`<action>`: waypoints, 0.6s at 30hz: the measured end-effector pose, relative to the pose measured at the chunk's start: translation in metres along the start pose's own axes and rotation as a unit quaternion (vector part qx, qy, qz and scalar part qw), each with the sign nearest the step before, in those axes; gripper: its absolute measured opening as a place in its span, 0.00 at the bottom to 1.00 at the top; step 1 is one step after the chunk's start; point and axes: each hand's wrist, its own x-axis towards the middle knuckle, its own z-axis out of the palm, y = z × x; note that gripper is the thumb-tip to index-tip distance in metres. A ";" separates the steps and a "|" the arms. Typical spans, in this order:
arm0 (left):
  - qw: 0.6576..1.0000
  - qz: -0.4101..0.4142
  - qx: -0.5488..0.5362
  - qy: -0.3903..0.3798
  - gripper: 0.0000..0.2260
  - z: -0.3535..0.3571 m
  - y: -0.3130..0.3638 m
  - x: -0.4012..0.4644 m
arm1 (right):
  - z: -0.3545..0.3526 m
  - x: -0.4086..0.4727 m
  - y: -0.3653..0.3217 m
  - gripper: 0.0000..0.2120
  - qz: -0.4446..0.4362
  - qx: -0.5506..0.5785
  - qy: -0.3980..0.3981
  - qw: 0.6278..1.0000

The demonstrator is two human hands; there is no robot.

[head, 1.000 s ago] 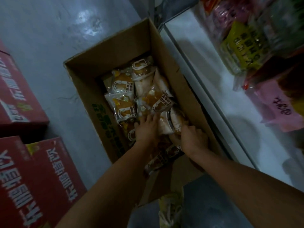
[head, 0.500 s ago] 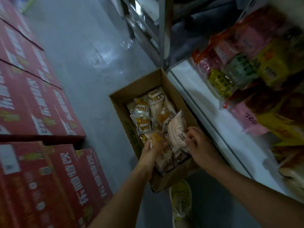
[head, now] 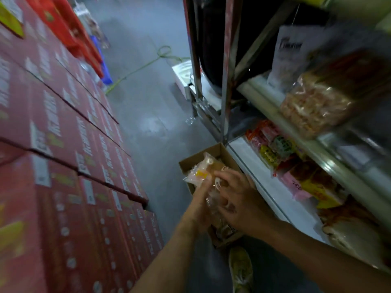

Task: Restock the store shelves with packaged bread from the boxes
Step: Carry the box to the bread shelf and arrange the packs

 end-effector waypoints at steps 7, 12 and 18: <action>0.996 0.075 -0.048 -0.026 0.37 0.039 0.061 -0.087 | -0.099 0.000 -0.079 0.04 0.102 0.178 0.132 0.970; 0.991 0.106 0.057 -0.062 0.33 0.069 0.102 -0.158 | -0.176 0.001 -0.111 0.19 0.219 0.354 0.063 0.907; 0.966 0.119 0.185 -0.134 0.33 0.115 0.140 -0.231 | -0.263 -0.020 -0.154 0.30 0.267 0.377 -0.074 0.884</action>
